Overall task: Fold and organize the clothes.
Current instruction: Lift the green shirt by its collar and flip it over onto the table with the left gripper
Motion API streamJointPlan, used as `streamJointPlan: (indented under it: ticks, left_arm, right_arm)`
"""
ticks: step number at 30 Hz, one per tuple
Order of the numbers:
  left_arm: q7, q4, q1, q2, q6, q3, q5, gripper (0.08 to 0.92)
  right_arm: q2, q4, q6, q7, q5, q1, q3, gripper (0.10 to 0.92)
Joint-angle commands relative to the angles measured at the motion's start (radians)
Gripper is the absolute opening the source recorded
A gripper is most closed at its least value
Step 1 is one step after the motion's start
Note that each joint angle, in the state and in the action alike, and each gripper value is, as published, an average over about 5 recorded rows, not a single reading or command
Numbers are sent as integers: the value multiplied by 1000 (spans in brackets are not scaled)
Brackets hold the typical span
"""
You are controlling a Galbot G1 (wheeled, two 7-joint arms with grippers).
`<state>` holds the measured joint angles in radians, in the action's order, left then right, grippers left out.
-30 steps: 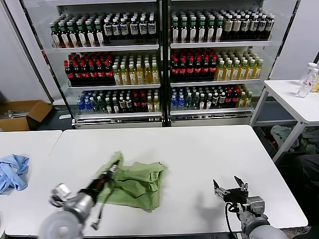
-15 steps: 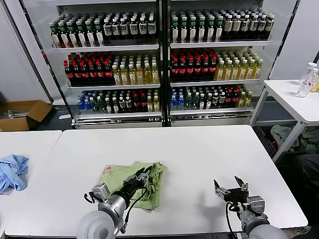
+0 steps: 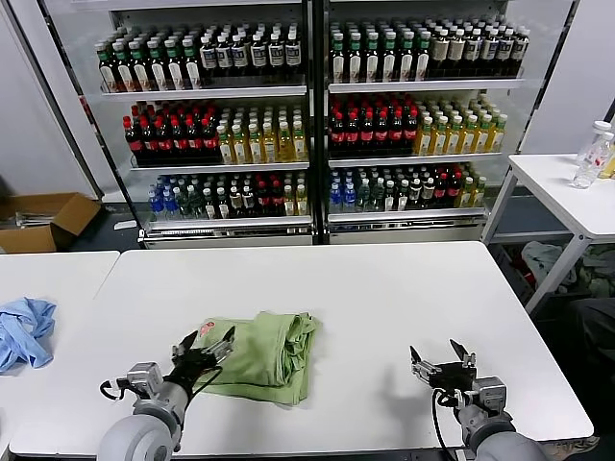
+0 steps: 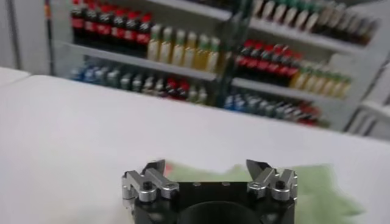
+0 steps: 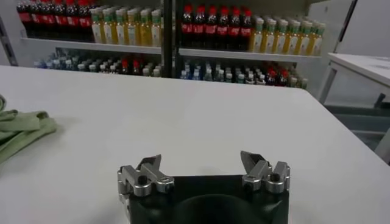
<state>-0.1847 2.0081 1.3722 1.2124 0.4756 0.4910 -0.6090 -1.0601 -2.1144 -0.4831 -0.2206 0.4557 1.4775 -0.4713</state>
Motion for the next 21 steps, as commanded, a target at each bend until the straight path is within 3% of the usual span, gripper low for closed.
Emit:
streamJointPlan:
  ticks: [1,13,21]
  left_arm:
    - [7,-180,-12,-26,-20,52,51,821]
    - [61,-177,-35,-21,18,69,-230,798]
    - [122,-184,-24,3,66,92,-456,593]
  right_arm:
    - [-2,-5,0,-1,-4,9,-7,823]
    - [-7,-21,-1,-2,-10,25,-14,823]
    - [-6,-29,1,-2,-10,36,-27,823]
